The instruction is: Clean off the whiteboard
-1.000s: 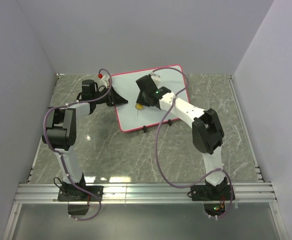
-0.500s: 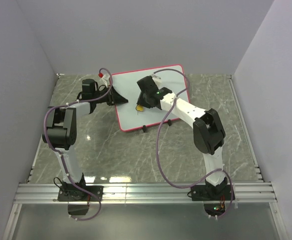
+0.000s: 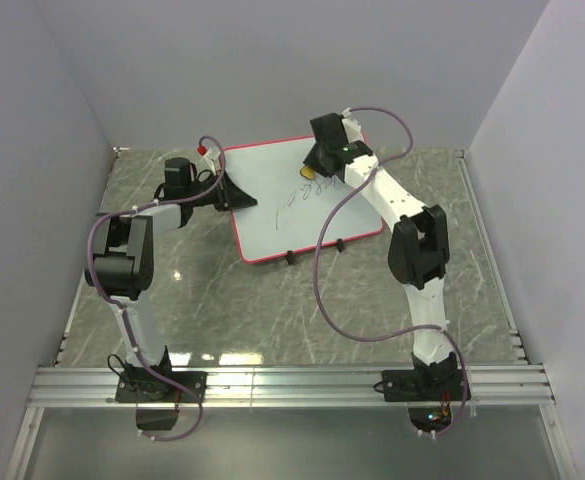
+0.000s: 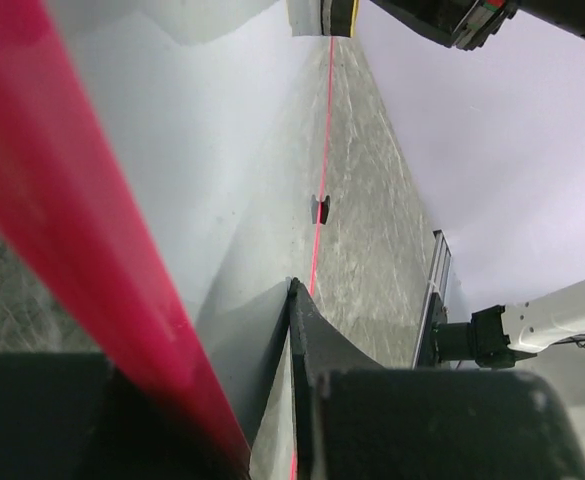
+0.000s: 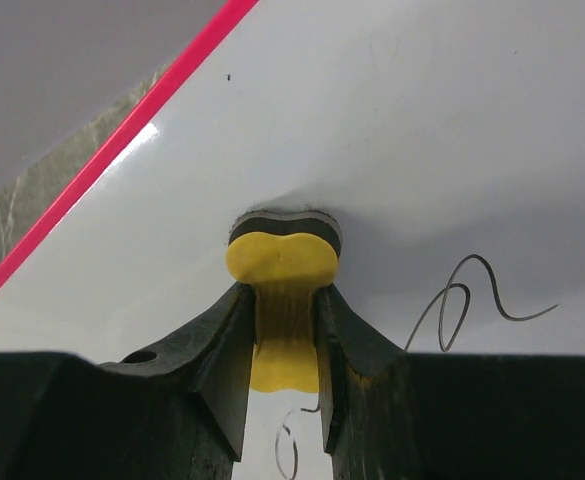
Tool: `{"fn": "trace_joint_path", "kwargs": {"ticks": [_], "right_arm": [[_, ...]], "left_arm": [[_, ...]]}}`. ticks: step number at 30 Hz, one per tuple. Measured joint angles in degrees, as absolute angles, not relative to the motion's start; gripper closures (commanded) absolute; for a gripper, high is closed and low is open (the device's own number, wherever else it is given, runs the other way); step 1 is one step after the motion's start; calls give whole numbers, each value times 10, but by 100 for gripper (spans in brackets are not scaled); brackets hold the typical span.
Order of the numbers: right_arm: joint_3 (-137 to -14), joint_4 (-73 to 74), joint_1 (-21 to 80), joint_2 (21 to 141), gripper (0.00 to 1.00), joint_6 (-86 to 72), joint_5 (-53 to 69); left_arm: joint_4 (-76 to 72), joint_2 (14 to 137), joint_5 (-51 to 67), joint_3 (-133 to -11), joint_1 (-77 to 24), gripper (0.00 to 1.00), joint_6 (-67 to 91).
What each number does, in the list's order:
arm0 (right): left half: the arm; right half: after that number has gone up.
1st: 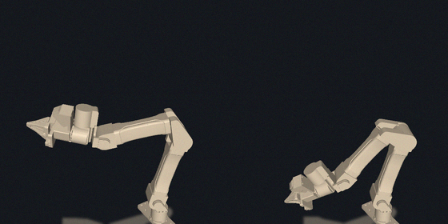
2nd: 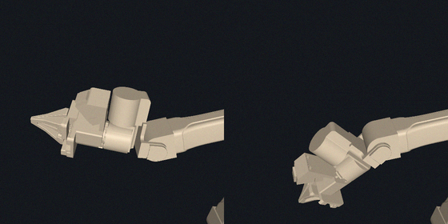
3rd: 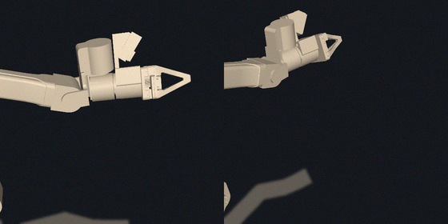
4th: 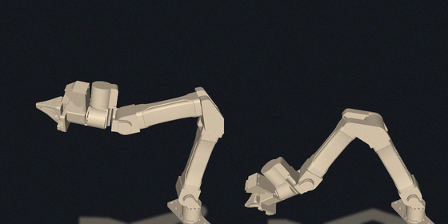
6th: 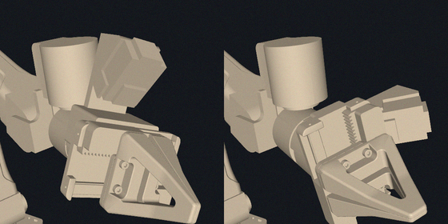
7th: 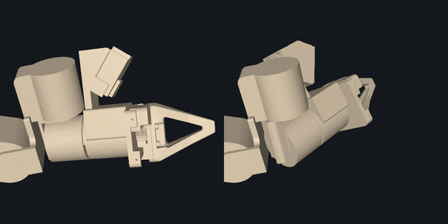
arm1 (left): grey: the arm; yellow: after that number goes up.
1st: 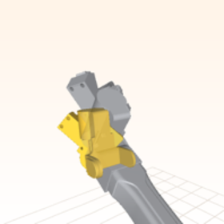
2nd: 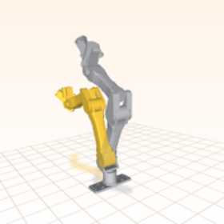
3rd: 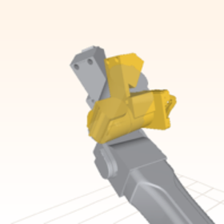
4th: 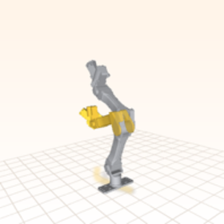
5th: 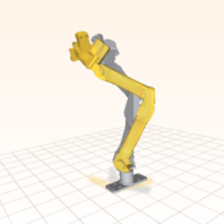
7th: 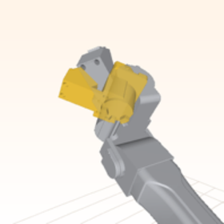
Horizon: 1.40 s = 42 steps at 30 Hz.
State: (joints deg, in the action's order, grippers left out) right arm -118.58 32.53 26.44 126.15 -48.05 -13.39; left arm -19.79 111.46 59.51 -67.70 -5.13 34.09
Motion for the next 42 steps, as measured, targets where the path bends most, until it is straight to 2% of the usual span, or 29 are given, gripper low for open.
{"fn": "trace_joint_path", "kwargs": {"ticks": [4, 9, 17, 20, 26, 34, 42], "right_arm": [[-1157, 301, 270, 1251, 100, -485, -141], [-1056, 255, 292, 1201, 100, -494, -142], [-910, 230, 401, 1135, 100, -514, -115], [-912, 235, 406, 1137, 100, -515, -103], [-937, 242, 347, 1141, 100, -518, -78], [-1082, 281, 257, 1209, 100, -502, -90], [-1046, 253, 303, 1198, 100, -502, -124]], "left_arm": [[-193, 1115, 594, -677, -51, 100, 342], [-193, 1115, 595, -677, -51, 100, 341], [-197, 1115, 595, -677, -51, 100, 337], [-199, 1115, 595, -677, -51, 100, 336], [-203, 1115, 595, -678, -52, 100, 336], [-200, 1115, 595, -679, -53, 100, 337], [-178, 1115, 592, -686, -51, 100, 339]]}}
